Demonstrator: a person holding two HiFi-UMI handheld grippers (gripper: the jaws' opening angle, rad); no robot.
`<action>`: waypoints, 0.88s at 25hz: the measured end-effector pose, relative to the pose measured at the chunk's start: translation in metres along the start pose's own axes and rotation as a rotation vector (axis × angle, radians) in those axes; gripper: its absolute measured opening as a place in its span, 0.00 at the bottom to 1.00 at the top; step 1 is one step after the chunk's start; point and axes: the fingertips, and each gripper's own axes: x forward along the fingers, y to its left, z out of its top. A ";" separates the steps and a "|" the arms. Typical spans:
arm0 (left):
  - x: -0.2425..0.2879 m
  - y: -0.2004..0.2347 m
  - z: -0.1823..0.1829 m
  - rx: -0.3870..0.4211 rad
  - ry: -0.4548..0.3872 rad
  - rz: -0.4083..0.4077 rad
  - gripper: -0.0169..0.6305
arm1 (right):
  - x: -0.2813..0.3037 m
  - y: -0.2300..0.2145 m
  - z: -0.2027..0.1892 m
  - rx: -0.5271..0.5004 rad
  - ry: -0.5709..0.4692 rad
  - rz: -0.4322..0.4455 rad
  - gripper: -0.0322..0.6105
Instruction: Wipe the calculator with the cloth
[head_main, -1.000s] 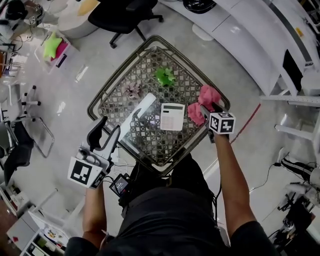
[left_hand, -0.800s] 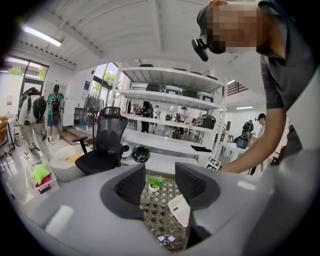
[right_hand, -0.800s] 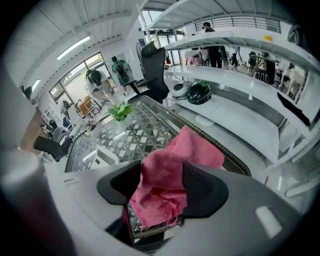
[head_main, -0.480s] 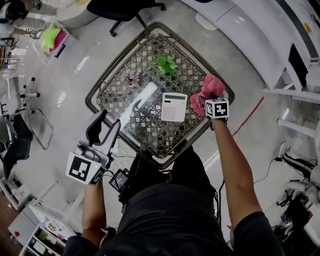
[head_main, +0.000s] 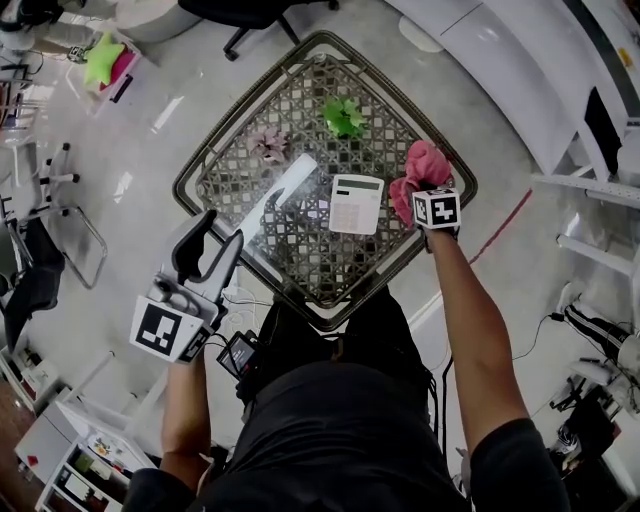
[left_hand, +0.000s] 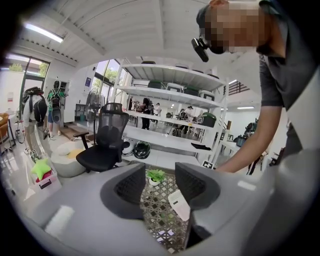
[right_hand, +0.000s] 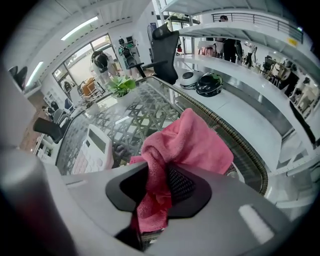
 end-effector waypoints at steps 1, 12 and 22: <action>-0.002 0.001 -0.001 -0.001 0.007 0.002 0.33 | -0.001 0.001 0.000 0.014 -0.001 -0.007 0.18; -0.018 0.008 -0.002 -0.009 0.001 0.005 0.33 | -0.039 0.030 0.016 0.141 -0.171 -0.024 0.16; -0.045 0.020 -0.008 -0.011 -0.014 0.027 0.33 | -0.048 0.092 0.032 0.123 -0.302 -0.044 0.16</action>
